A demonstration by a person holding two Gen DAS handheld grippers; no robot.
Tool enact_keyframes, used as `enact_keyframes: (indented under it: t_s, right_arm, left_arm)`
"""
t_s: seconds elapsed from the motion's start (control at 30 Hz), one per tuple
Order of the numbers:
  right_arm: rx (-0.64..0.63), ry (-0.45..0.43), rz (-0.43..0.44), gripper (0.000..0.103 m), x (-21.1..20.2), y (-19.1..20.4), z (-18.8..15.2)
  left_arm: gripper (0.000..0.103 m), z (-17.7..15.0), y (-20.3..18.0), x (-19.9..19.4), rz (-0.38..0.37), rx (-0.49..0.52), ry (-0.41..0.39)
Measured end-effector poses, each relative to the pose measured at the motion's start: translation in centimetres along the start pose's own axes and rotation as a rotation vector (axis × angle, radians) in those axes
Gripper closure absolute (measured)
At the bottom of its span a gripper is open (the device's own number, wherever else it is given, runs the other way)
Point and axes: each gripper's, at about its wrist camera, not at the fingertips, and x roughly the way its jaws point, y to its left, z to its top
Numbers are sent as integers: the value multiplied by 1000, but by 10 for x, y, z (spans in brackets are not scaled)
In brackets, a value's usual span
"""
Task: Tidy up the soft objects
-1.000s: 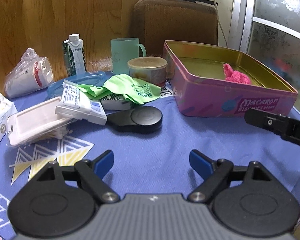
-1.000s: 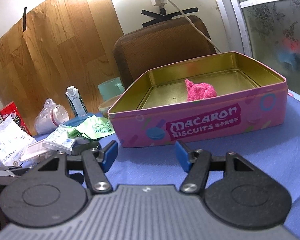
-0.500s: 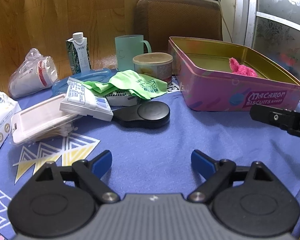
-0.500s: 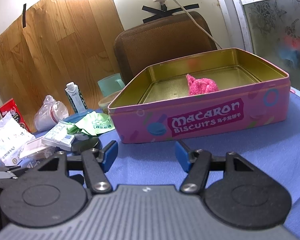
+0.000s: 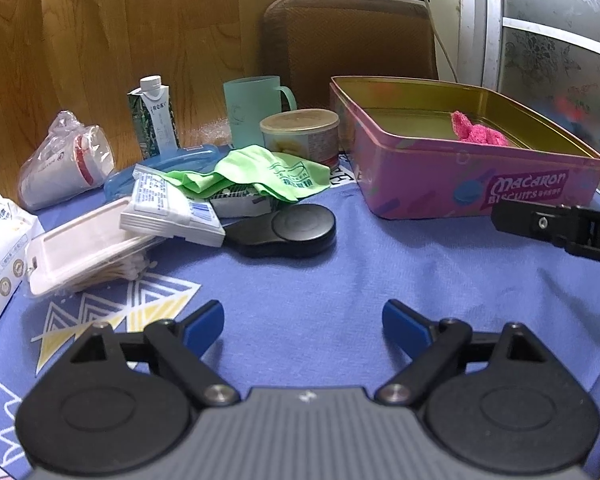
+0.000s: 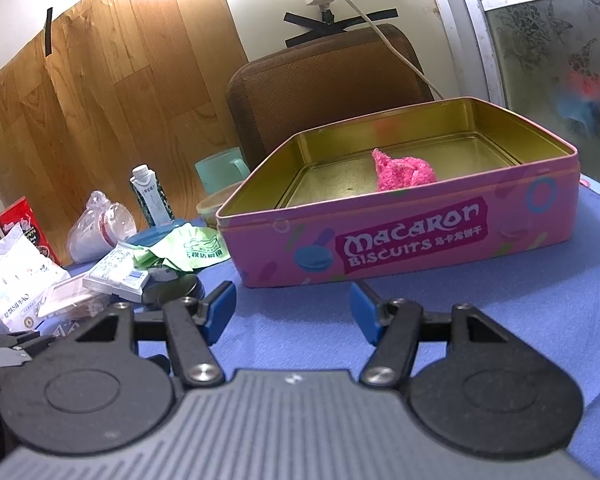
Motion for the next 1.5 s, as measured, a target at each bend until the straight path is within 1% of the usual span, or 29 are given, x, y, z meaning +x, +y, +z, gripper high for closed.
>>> enact_keyframes:
  t_s: [0.47,0.67,1.03,1.13,1.5]
  right_arm:
    - [-58,22,23,38,6,18,-5]
    - [-95,32,37,38,10,28,-6]
    - [-182,53,100,38,24,61,-3]
    - [-209,63,122,38,30,71,-3]
    - [-282,90,170,38,51,103,-5]
  left_arm:
    - [13,-3,43,-6,65,-83,-7]
    - [13,-7,68,-12,117,-114,-23]
    - [13,-24,113,-17,207,-172,-35]
    - [13,-28,123,-18,180,-223,-44]
    - [13,-32,132,-30,130,-283,-134]
